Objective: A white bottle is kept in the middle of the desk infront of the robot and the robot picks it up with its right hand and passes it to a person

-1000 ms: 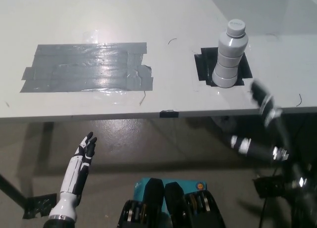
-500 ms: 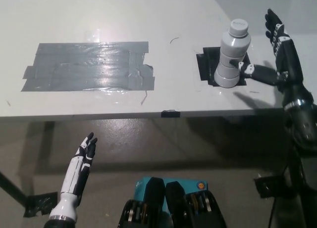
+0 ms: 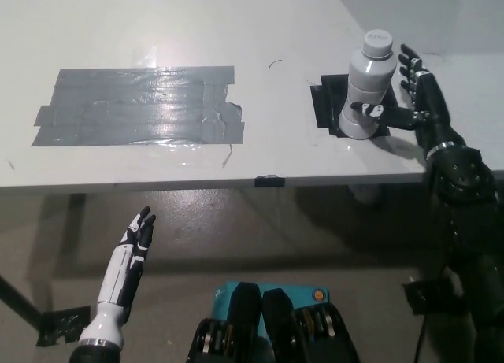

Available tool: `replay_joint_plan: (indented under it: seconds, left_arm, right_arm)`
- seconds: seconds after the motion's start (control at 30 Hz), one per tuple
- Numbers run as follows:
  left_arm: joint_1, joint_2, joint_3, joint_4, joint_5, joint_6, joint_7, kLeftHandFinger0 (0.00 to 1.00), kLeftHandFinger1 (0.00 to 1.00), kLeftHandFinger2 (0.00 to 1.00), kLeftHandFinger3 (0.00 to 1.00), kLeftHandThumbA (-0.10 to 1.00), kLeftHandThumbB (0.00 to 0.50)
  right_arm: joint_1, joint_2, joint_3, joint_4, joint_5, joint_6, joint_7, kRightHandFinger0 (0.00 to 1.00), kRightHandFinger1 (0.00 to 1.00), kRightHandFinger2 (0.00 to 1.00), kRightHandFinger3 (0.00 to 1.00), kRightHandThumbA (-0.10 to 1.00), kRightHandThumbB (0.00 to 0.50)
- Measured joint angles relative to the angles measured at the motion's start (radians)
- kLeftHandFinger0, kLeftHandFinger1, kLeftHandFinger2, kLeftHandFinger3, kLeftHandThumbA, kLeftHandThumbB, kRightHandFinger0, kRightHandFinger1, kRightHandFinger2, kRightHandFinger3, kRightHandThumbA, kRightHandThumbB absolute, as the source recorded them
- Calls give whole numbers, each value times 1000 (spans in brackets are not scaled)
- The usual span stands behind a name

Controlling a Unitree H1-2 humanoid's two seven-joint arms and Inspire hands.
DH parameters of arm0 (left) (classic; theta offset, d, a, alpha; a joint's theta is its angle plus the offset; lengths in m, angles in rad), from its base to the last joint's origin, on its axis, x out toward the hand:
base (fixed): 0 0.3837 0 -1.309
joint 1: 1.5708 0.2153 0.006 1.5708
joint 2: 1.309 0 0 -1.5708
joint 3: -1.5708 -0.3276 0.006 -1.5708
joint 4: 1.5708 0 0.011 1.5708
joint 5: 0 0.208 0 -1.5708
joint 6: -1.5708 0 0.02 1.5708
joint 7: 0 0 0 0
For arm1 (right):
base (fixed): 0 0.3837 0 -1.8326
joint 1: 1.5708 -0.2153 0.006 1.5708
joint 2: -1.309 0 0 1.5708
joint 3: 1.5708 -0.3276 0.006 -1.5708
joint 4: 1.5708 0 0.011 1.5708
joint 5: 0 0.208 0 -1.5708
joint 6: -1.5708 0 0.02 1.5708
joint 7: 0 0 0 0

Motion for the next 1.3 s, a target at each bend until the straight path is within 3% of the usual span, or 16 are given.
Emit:
replay_joint_plan:
  seconds: [0.27, 0.33, 0.37, 0.43, 0.47, 0.5, 0.53, 0.57, 0.6, 0.63, 0.67, 0.73, 0.8, 1.0, 1.1, 1.3]
  left_arm:
    - [-8, 0, 0, 0, 0, 0, 0, 1000, 1000, 1000, 1000, 1000, 130]
    - [-10, 1, -2, 0, 1, -1, 0, 1000, 1000, 1000, 1000, 985, 119]
    - [-11, 3, -3, 0, 1, -1, -1, 1000, 1000, 1000, 1000, 969, 123]
    - [-12, 5, -3, -1, 1, -1, -1, 1000, 1000, 1000, 1000, 964, 121]
    - [-12, 5, -3, -1, 1, -1, -1, 1000, 1000, 1000, 1000, 964, 120]
    - [-12, 5, -3, -1, 1, -1, -2, 1000, 1000, 1000, 1000, 982, 113]
    - [-12, 5, -4, -1, 1, -1, -2, 1000, 1000, 1000, 1000, 984, 113]
    - [-12, 5, -5, -1, 1, -1, -2, 1000, 1000, 1000, 1000, 988, 98]
    - [-12, 5, -6, -1, 1, -1, -2, 1000, 1000, 1000, 1000, 989, 96]
    - [-13, 6, -7, -1, 2, -1, -2, 1000, 1000, 1000, 1000, 991, 96]
    - [-15, 7, -8, -1, 2, -1, -2, 1000, 1000, 1000, 1000, 990, 90]
    - [-23, 9, -9, -1, 2, -1, -3, 1000, 1000, 1000, 1000, 971, 59]
    - [-34, 11, -8, -1, 1, -1, -3, 1000, 1000, 1000, 1000, 983, 64]
    - [-49, 12, -11, -4, 1, 0, -4, 1000, 1000, 1000, 1000, 1000, 42]
    - [-48, 15, -10, -4, 1, 0, -4, 1000, 1000, 1000, 1000, 968, 40]
    - [-51, 15, -10, -2, 0, 0, -4, 1000, 1000, 1000, 1000, 980, 41]
  right_arm:
    - [-80, 28, 36, 169, -10, -26, -15, 1000, 1000, 1000, 1000, 1000, 500]
    - [-99, 37, 37, 214, -7, -37, -14, 1000, 1000, 1000, 1000, 866, 472]
    - [-114, 43, 38, 252, -7, -42, -13, 1000, 1000, 1000, 1000, 612, 386]
    - [-144, 47, 43, 324, -8, -53, -21, 993, 974, 1000, 1000, 567, 416]
    - [-162, 47, 45, 354, -9, -60, -30, 531, 561, 693, 907, 376, 356]
    - [-181, 46, 48, 378, -10, -62, -39, 27, 88, 275, 228, -81, 238]
    - [-200, 45, 53, 415, -12, -61, -54, 5, 95, 329, 257, -96, 203]
    - [-218, 44, 64, 448, -18, -60, -78, 53, 263, 580, 432, -100, 176]
    - [-231, 43, 69, 468, -20, -60, -96, 60, 319, 654, 503, -100, 177]
    - [-237, 41, 71, 482, -22, -60, -107, 154, 435, 751, 645, -100, 184]
    - [-243, 37, 76, 496, -24, -60, -121, 159, 467, 781, 679, -100, 188]
    - [-245, 32, 86, 514, -29, -62, -147, 144, 451, 770, 689, -100, 193]
    - [-245, 29, 87, 525, -30, -63, -162, 186, 489, 798, 721, -100, 191]
    - [-245, 30, 99, 531, -30, -74, -188, 99, 457, 809, 746, -100, 171]
    - [-247, 31, 102, 531, -30, -81, -195, 4, 443, 843, 835, -100, 157]
    - [-257, 38, 144, 526, -44, -83, -191, 41, 496, 823, 807, -100, 172]
